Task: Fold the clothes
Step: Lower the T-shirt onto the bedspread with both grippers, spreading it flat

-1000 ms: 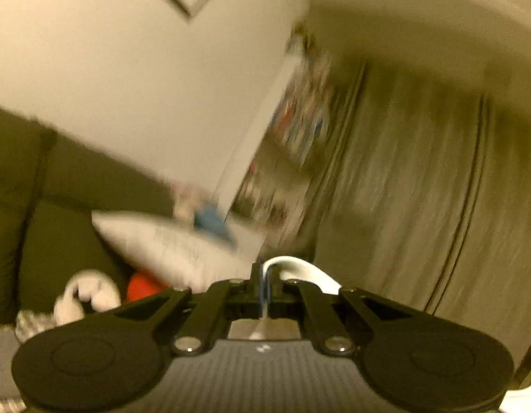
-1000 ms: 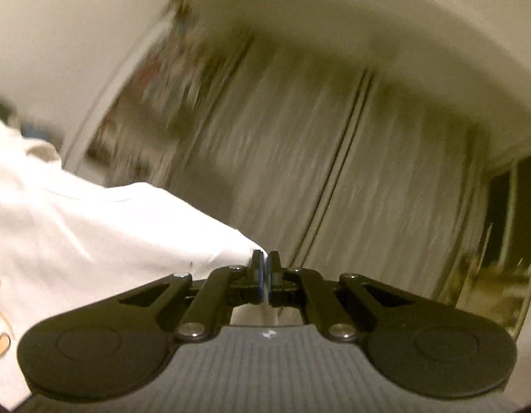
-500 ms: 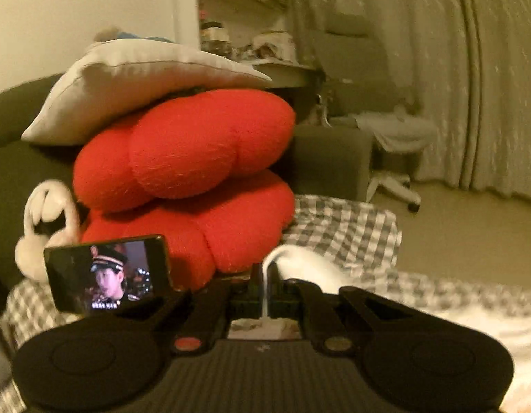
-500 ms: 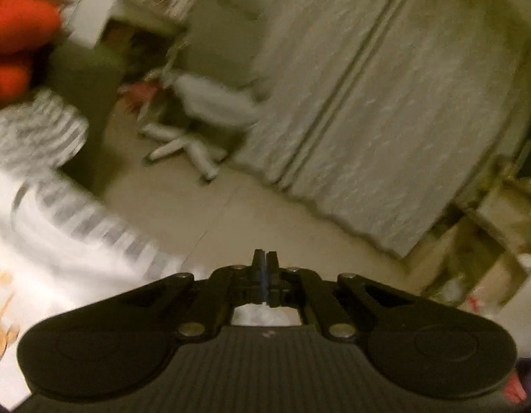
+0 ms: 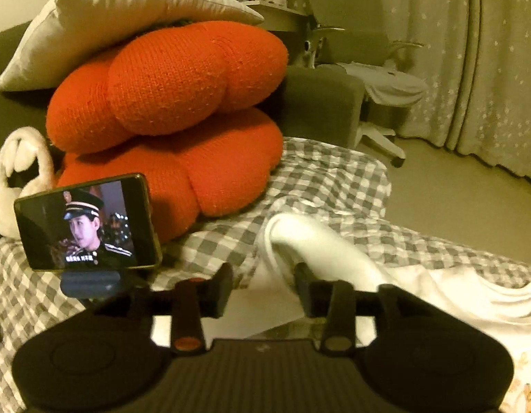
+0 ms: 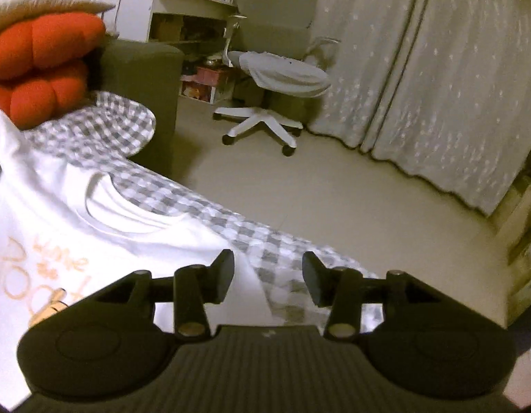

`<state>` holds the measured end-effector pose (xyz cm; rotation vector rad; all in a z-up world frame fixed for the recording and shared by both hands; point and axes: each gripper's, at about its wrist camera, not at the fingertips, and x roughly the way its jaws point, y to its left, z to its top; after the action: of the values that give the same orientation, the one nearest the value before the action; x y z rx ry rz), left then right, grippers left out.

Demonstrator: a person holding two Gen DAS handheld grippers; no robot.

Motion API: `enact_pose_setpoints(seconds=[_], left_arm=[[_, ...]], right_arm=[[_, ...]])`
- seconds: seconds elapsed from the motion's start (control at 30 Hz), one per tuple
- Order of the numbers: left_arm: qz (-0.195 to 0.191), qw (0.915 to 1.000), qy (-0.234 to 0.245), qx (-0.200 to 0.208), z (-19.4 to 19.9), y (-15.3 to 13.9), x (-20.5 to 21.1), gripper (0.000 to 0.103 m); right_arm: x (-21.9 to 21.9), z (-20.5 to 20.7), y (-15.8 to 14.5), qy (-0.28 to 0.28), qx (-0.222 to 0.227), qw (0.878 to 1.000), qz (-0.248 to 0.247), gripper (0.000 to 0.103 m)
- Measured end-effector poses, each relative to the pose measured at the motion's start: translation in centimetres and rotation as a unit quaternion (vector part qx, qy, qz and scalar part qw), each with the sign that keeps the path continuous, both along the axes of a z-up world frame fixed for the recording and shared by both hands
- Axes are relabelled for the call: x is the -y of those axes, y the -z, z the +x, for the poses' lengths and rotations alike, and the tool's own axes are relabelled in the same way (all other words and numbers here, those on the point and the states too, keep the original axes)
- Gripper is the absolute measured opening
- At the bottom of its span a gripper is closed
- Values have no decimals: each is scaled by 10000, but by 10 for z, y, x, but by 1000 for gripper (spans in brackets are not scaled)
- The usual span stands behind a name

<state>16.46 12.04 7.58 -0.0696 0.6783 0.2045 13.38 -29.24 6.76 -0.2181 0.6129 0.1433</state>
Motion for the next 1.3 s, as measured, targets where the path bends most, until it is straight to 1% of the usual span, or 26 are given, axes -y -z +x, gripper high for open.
enact_pose_setpoints(seconds=[0.03, 0.13, 0.2, 0.23, 0.3, 0.37, 0.5, 0.53, 0.57, 0.6, 0.63, 0.67, 0.7, 0.73, 0.77, 0.8, 0.83, 0.9, 0.97, 1.07, 1.1, 1.17, 1.2, 1.23, 1.27, 1.3], left_arm=[[-62, 10000, 68, -28, 1, 2, 0, 62], [-36, 9998, 120, -152, 2, 9, 2, 61], [-46, 9999, 80, -98, 1, 7, 1, 61], [-114, 9999, 66, -34, 0, 5, 0, 61], [-253, 9996, 63, 83, -1, 1, -1, 61], [-292, 9994, 153, 138, -1, 0, 2, 61], [-78, 9992, 386, 3, 4, 9, 13, 61], [-51, 9992, 397, -31, 5, 12, 14, 61], [-29, 9992, 405, -65, 7, 14, 14, 61], [-60, 9992, 390, -98, 9, 16, 14, 61], [-100, 9992, 370, -131, 10, 18, 12, 61], [-101, 9993, 309, -167, 12, 19, 11, 60], [-96, 9995, 240, -203, 14, 20, 10, 54], [-90, 9995, 171, -239, 15, 22, 8, 50], [-85, 9995, 102, -275, 17, 23, 7, 39], [4, 9995, 80, -297, 18, 24, 7, 30], [107, 9994, 67, -316, 18, 25, 8, 28], [244, 9990, 149, -346, 17, 27, 10, 22], [300, 9985, 217, -401, 17, 27, 11, 22], [214, 9985, 196, -468, 15, 25, 9, 22], [219, 9983, 205, -494, 14, 26, 10, 22], [239, 9980, 229, -546, 12, 27, 11, 22], [250, 9978, 242, -572, 11, 28, 12, 23], [260, 9975, 254, -599, 10, 28, 13, 24], [198, 9975, 269, -621, 9, 27, 12, 25], [122, 9975, 284, -643, 8, 25, 11, 27]], right_arm=[[5, -1, 0, -5, -60, 9999, 144, 48], [12, 0, 3, -29, -201, 9984, 524, 48], [16, 2, 4, 0, -274, 9969, 736, 48], [17, 3, 5, 12, -299, 9961, 828, 48], [20, 7, 9, 60, -348, 9956, 869, 48], [23, 11, 12, 125, -396, 9952, 890, 48], [32, 18, 25, 233, -575, 9929, 1014, 48], [33, 19, 29, 219, -672, 9922, 1029, 47], [33, 20, 34, 201, -770, 9914, 1039, 42], [28, 19, 36, 55, -825, 9924, 910, 25], [23, 18, 39, -105, -873, 9932, 765, 19], [16, 18, 36, -148, -862, 9950, 478, 10], [9, 18, 32, -176, -843, 9961, 174, 5], [3, 17, 27, -64, -657, 9977, -134, 5], [-2, 17, 21, 66, -450, 9980, -443, 5], [-6, 17, 14, 178, -211, 9977, -621, 4], [-9, 16, 7, 287, 33, 9965, -781, 4], [-15, 16, 2, 372, 346, 9923, -1131, 4], [-22, 16, -2, 448, 648, 9858, -1481, 4], [-25, 22, 8, 727, 944, 9709, -2078, 3], [-24, 24, 12, 819, 988, 9677, -2170, 3], [-19, 28, 23, 696, 765, 9733, -2048, 4], [-18, 29, 32, 452, 522, 9791, -1915, 5], [-16, 29, 40, 354, 391, 9801, -1911, 5], [-15, 29, 46, 326, 273, 9787, -2011, 7], [-12, 27, 44, 366, 258, 9786, -2010, 13]])
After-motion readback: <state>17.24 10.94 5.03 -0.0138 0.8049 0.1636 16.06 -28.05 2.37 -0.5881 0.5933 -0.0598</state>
